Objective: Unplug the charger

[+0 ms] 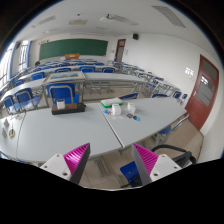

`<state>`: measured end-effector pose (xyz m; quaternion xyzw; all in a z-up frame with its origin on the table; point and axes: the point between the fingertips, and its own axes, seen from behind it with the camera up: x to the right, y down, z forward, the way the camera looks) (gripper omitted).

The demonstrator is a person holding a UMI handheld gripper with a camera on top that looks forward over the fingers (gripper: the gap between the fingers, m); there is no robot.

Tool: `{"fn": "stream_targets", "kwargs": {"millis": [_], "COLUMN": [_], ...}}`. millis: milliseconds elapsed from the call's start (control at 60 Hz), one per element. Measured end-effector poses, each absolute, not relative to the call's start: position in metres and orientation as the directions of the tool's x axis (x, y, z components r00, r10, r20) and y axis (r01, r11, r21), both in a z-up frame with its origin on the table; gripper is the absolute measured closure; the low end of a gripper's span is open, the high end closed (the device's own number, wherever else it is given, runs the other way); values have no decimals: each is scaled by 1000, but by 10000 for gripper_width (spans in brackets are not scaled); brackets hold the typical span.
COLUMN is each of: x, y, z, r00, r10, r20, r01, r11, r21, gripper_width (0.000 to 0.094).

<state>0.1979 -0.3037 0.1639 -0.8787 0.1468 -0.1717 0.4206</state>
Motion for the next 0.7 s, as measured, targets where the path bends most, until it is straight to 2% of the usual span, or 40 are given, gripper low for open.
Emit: {"fn": "stream_targets", "kwargs": {"millis": [150,367,567,700], "x": [135,53,36,42], "y": [-241,-101,36,100], "z": [128,111,82,54], "r00": [943,987,993,992], "r10": [-292,-148,-109,-117], "r20": [160,64,45,43], "r01": [-59,-31,-19,-26], "r11": [-620,-564,-520,-529], "r21": [-782,-825,-854,-848], "gripper_width": [82,82,85,134]}}
